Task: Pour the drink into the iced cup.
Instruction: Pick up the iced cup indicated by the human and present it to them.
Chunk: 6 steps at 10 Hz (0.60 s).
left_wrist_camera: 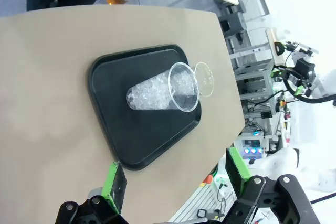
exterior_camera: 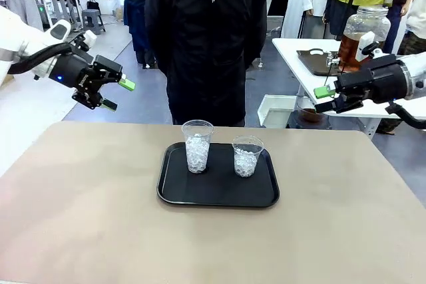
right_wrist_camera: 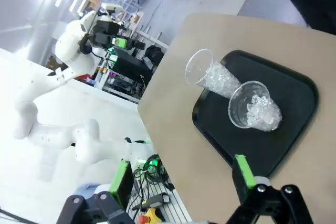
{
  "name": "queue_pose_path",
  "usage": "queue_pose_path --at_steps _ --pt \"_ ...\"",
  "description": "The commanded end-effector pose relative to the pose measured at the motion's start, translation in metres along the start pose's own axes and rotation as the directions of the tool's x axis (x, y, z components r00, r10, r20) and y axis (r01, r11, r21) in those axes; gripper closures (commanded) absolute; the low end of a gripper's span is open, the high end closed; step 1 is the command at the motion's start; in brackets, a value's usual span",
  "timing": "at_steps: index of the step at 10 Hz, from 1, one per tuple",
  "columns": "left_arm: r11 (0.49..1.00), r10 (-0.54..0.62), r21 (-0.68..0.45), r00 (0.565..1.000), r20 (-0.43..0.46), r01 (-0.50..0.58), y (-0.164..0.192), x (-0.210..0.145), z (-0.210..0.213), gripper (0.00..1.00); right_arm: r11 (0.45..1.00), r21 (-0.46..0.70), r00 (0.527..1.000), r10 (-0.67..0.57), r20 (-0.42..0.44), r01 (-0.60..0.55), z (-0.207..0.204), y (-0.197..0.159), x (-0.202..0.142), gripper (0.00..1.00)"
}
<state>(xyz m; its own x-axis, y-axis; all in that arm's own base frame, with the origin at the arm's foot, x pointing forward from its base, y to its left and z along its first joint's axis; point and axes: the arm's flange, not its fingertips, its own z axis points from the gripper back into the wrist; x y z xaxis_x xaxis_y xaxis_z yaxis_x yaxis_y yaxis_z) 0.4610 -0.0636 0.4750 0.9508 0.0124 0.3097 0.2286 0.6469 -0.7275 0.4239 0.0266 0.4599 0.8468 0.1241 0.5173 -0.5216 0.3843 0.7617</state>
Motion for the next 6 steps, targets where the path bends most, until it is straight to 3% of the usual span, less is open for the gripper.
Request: queue_pose_path --at_steps 1,4,5,6 --pt "1.000 -0.002 -0.008 1.000 0.012 0.002 -0.001 -0.003 0.001 0.00 1.000 0.023 0.999 0.013 0.035 -0.014 0.004 0.008 -0.001 0.00" --pt "1.000 -0.002 -0.008 1.000 0.012 0.002 -0.001 -0.003 0.001 0.00 1.000 -0.001 1.000 -0.002 0.003 0.002 0.004 0.004 0.000 0.00" --pt "1.000 -0.001 0.015 1.000 0.002 0.001 0.000 0.000 0.001 0.00 0.987 0.107 0.993 -0.119 0.008 0.118 0.000 -0.007 0.008 0.00" --pt "0.996 0.057 -0.073 0.998 -0.007 -0.058 0.013 0.003 0.005 0.00 0.962 0.198 0.981 -0.193 -0.003 0.190 0.000 -0.019 0.011 0.00"
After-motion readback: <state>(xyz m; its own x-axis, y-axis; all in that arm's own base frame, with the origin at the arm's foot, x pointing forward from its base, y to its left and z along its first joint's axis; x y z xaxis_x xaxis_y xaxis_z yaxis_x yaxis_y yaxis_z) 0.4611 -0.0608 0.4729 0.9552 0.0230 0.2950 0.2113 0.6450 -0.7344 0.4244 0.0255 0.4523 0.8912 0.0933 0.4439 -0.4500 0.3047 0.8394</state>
